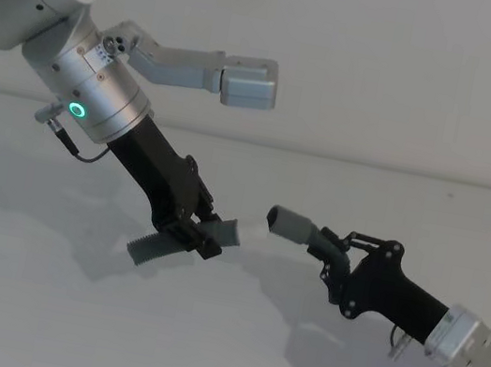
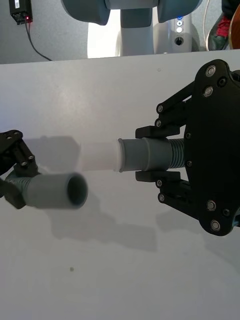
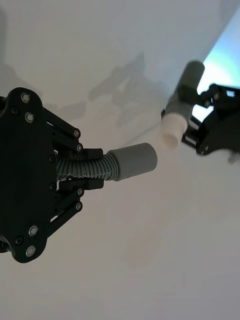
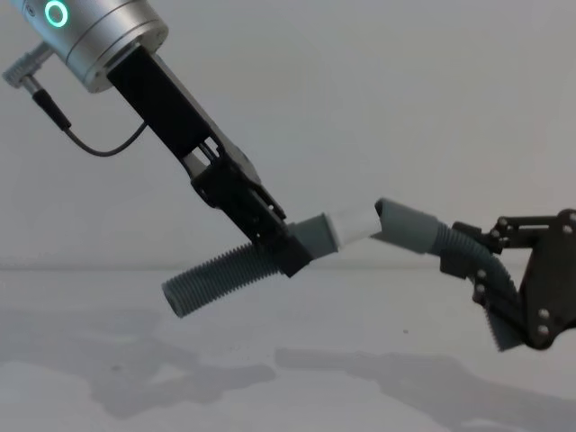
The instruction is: Use both hands to pick up one end of the pipe from the table, align the ends, and insert them.
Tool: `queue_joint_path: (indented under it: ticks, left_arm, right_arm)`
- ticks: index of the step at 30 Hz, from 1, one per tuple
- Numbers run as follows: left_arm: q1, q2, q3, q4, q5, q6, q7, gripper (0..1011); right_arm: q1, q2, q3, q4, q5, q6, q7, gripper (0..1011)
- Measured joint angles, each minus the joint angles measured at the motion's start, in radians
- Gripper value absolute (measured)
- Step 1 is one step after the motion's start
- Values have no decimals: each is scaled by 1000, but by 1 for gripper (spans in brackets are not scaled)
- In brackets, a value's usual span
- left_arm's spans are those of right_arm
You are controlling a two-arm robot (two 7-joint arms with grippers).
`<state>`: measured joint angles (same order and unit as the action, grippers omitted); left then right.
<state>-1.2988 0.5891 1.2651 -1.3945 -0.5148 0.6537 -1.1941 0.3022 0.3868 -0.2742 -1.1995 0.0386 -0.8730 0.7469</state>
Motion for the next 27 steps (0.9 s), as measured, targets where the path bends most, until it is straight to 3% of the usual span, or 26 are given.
queue_joint_path:
  ticks: [16,21,27]
  left_arm:
    - [-1,18,6,-19,-10,-2,19,356]
    - [-7,23,13,-24,-10,1,18,356]
    - [-18,28,26,-27,-7,5,13,356]
  right_arm:
    - [-45,22,21,-133,191,331,18,190]
    - [-47,47,26,-161,240,418,44,190]
    - [-36,102,27,-182,284,506,102,190]
